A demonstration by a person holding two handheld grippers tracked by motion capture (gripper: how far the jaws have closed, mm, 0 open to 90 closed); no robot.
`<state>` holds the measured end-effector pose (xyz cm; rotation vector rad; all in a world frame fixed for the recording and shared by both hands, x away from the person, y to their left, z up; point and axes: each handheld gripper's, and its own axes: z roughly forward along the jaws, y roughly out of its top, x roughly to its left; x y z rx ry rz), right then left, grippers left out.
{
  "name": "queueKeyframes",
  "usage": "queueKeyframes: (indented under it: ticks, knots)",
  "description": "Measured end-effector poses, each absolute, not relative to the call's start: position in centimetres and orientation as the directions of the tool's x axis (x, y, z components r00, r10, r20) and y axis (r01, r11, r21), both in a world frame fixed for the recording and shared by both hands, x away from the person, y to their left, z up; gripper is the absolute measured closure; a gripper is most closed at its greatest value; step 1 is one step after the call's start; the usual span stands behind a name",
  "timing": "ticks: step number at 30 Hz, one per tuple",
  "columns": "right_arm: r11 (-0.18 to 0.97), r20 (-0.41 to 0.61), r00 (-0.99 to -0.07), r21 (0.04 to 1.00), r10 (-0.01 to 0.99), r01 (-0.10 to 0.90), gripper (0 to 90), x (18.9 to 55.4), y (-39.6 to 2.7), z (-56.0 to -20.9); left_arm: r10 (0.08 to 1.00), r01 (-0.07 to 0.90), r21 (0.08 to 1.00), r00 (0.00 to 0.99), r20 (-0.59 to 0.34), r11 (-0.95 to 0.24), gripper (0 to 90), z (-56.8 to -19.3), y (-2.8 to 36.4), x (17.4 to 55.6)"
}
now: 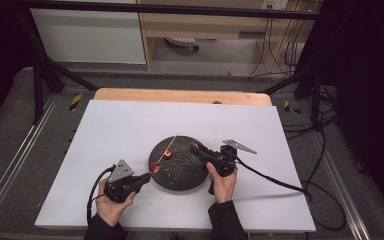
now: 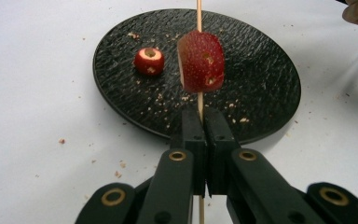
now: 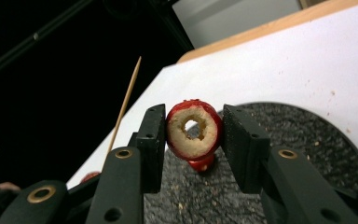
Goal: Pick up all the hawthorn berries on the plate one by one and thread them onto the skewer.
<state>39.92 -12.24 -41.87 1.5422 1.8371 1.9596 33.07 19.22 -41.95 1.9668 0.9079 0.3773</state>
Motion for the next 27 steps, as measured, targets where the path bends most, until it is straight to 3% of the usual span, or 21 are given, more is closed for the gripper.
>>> queueKeyframes:
  ticks: [10,27]
  knots:
    - [-0.417,0.634,-0.495,0.769,0.594,0.484,61.8,40.1,-12.5,-41.0,0.723,0.438,0.846,0.685,-0.095,-0.304,88.4,-41.6,17.9,33.1]
    - [-0.529,0.670,-0.497,0.741,0.551,0.412,61.8,40.9,-13.4,-39.4,0.704,0.410,0.861,0.704,-0.089,-0.301,88.4,-41.5,15.5,32.9]
